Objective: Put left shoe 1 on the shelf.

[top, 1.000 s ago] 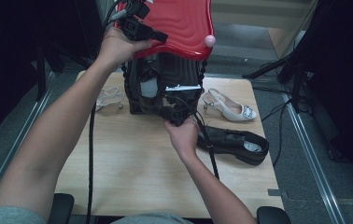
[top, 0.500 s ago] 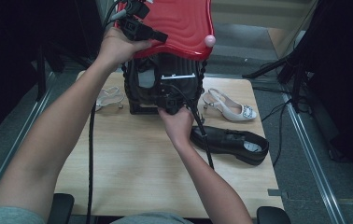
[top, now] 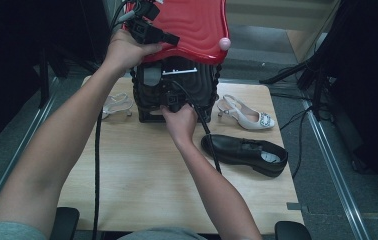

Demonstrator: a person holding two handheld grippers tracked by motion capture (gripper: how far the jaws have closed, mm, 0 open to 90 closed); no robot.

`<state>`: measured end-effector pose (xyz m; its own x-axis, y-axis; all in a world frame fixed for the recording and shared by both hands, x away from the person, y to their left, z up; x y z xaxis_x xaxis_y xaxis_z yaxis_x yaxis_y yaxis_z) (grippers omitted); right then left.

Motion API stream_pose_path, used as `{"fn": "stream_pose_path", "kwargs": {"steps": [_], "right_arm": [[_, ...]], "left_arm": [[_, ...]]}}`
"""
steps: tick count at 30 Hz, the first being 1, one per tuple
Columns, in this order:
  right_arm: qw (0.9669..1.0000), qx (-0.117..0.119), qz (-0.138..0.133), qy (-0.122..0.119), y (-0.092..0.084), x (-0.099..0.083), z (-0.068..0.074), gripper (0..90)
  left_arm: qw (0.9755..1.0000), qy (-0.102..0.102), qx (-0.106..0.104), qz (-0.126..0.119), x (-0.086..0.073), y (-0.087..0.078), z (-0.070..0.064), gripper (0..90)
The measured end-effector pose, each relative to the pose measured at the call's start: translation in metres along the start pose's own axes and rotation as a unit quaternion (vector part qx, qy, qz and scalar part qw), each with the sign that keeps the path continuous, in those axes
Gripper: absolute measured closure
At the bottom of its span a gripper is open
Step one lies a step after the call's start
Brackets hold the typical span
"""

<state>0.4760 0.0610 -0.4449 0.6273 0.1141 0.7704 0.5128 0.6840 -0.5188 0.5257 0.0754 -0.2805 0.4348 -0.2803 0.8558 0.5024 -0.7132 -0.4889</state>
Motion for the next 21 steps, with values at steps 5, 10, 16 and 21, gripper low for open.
{"fn": "stream_pose_path", "kwargs": {"steps": [5, 10, 16, 21], "right_arm": [[0.9999, -0.003, 0.006, 0.010, 0.006, -0.004, -0.002, 90.0], [0.9999, 0.005, 0.004, 0.008, 0.001, -0.011, -0.001, 90.0], [0.9998, 0.019, 0.000, 0.000, -0.011, -0.018, 0.001, 90.0], [0.9996, 0.026, -0.005, -0.007, -0.024, -0.024, 0.002, 90.0]], "left_arm": [[1.0000, -0.002, 0.001, -0.001, 0.000, 0.000, 0.000, 90.0], [1.0000, -0.003, 0.007, 0.002, 0.000, -0.001, -0.001, 90.0], [0.9998, -0.006, 0.011, 0.012, 0.000, -0.004, -0.006, 83.8], [0.9999, -0.008, 0.005, 0.010, 0.000, -0.012, -0.018, 76.0]]}}
Point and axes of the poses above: each handheld gripper's, and its own axes: y roughly forward along the jaws, x roughly out of its top, z roughly to its left, the point moved 8 cm from there along y, roughly forward along the jaws, and after that the axes turned 5 degrees about -z, right-handed, at the moved point
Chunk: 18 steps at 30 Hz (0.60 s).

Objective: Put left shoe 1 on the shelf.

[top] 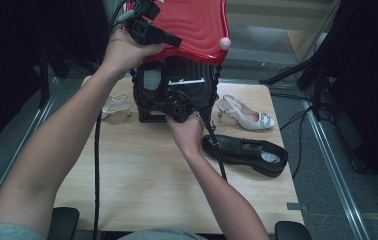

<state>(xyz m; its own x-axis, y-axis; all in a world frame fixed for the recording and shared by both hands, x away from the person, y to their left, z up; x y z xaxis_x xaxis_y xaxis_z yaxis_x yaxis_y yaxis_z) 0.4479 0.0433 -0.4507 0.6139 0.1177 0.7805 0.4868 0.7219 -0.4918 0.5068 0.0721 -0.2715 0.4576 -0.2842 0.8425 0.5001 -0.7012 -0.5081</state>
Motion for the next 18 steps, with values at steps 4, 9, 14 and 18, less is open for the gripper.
{"fn": "stream_pose_path", "kwargs": {"steps": [4, 9, 14, 18], "right_arm": [[0.9998, -0.009, -0.005, -0.014, -0.011, -0.005, -0.002, 90.0], [0.9998, -0.010, -0.005, -0.017, -0.020, -0.014, -0.006, 88.8], [0.9997, -0.014, 0.010, -0.017, -0.026, -0.031, -0.016, 90.0], [0.9999, -0.005, 0.009, 0.007, -0.031, -0.041, -0.022, 90.0]], "left_arm": [[0.9999, -0.010, -0.003, 0.005, -0.008, -0.006, -0.005, 68.9], [0.9998, -0.017, 0.002, 0.012, -0.022, -0.015, -0.006, 62.1], [0.9998, -0.017, 0.000, 0.005, -0.031, -0.026, -0.007, 57.3], [0.9999, -0.015, -0.006, 0.000, -0.039, -0.031, -0.011, 56.0]]}}
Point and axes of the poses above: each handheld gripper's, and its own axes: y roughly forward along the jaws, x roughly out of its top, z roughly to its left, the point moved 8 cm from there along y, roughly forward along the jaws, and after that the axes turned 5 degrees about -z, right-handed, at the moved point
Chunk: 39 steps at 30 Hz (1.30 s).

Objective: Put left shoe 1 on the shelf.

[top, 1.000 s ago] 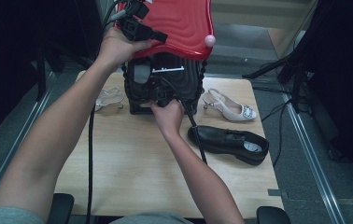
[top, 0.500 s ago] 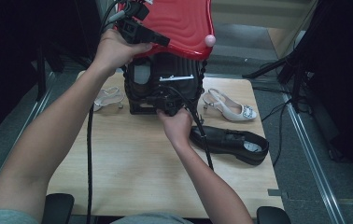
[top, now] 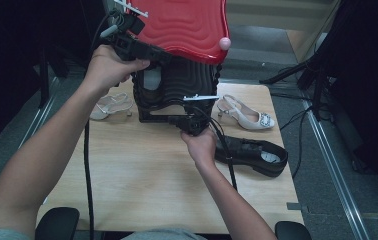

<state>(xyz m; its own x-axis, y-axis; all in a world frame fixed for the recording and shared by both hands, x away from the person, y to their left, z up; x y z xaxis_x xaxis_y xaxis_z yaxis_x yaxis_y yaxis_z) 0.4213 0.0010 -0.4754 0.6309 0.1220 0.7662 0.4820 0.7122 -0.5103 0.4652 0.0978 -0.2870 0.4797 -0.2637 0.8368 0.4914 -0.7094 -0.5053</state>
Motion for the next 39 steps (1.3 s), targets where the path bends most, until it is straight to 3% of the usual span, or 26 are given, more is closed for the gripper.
{"fn": "stream_pose_path", "kwargs": {"steps": [6, 8, 12, 18, 22, 24, 29, 39], "right_arm": [[1.0000, 0.002, -0.006, -0.006, -0.010, -0.012, -0.009, 89.7], [0.9999, 0.010, -0.009, 0.004, -0.013, -0.014, -0.011, 86.2], [1.0000, 0.001, -0.007, -0.002, -0.022, -0.018, -0.016, 76.6], [0.9999, 0.000, 0.004, -0.012, -0.032, -0.024, -0.019, 72.7], [0.9998, 0.011, 0.009, -0.014, -0.039, -0.030, -0.019, 72.7], [0.9995, 0.016, 0.017, -0.019, -0.042, -0.033, -0.018, 76.9], [0.9993, 0.014, 0.014, -0.031, -0.054, -0.040, -0.020, 77.7], [0.9997, 0.011, 0.013, -0.015, -0.074, -0.053, -0.033, 76.4]], "left_arm": [[0.9999, -0.006, -0.007, 0.004, -0.018, -0.002, -0.003, 54.4], [0.9999, -0.004, -0.008, 0.008, -0.025, -0.002, -0.002, 53.6], [0.9998, -0.010, -0.009, 0.015, -0.037, 0.000, 0.000, 51.7], [0.9996, -0.012, -0.011, 0.023, -0.052, 0.003, 0.000, 48.3], [0.9995, -0.011, -0.015, 0.024, -0.061, 0.006, -0.003, 47.1], [0.9996, -0.009, -0.015, 0.021, -0.066, 0.007, -0.005, 46.8], [0.9993, -0.012, -0.022, 0.029, -0.081, 0.013, -0.008, 46.3], [0.9984, -0.022, -0.031, 0.042, -0.113, 0.027, -0.009, 46.5]]}}
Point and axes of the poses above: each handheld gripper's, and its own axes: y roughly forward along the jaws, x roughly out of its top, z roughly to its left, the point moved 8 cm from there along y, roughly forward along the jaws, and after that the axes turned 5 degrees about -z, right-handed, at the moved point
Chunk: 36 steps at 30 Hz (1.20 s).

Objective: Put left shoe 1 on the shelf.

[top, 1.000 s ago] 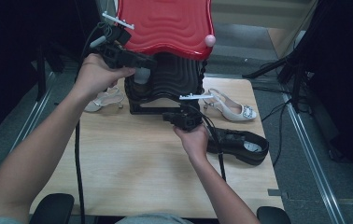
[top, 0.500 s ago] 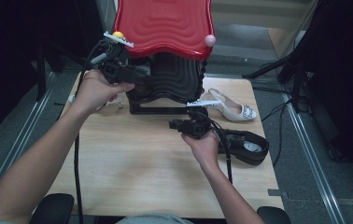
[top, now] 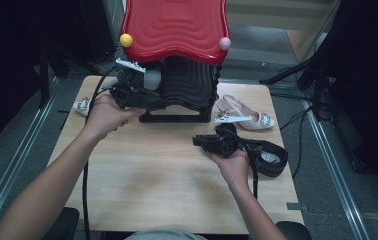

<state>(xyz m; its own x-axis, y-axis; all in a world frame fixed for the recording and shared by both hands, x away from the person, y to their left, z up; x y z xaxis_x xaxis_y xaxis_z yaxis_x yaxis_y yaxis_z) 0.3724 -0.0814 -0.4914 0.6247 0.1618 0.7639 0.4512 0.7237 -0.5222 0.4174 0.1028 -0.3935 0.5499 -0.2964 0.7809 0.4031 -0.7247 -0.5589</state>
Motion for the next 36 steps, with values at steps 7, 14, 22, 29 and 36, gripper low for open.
{"fn": "stream_pose_path", "kwargs": {"steps": [7, 14, 22, 29, 36], "right_arm": [[0.9997, -0.008, -0.016, -0.020, -0.015, -0.007, -0.009, 72.5], [0.9999, -0.012, -0.001, -0.001, -0.030, -0.017, -0.018, 74.7], [0.9997, -0.025, 0.007, -0.002, -0.049, -0.025, -0.031, 72.7], [0.9991, -0.024, 0.022, 0.026, -0.064, -0.031, -0.041, 72.3], [0.9985, -0.037, 0.030, 0.027, -0.083, -0.034, -0.055, 72.0]], "left_arm": [[1.0000, 0.001, 0.003, 0.007, -0.018, 0.008, 0.001, 46.4], [0.9999, -0.009, 0.002, 0.013, -0.038, 0.017, 0.003, 46.4], [0.9996, -0.019, -0.004, 0.022, -0.062, 0.029, 0.002, 46.4], [0.9992, -0.022, -0.005, 0.033, -0.083, 0.038, 0.003, 46.5], [0.9990, -0.032, -0.010, 0.028, -0.098, 0.045, 0.000, 46.8]]}}
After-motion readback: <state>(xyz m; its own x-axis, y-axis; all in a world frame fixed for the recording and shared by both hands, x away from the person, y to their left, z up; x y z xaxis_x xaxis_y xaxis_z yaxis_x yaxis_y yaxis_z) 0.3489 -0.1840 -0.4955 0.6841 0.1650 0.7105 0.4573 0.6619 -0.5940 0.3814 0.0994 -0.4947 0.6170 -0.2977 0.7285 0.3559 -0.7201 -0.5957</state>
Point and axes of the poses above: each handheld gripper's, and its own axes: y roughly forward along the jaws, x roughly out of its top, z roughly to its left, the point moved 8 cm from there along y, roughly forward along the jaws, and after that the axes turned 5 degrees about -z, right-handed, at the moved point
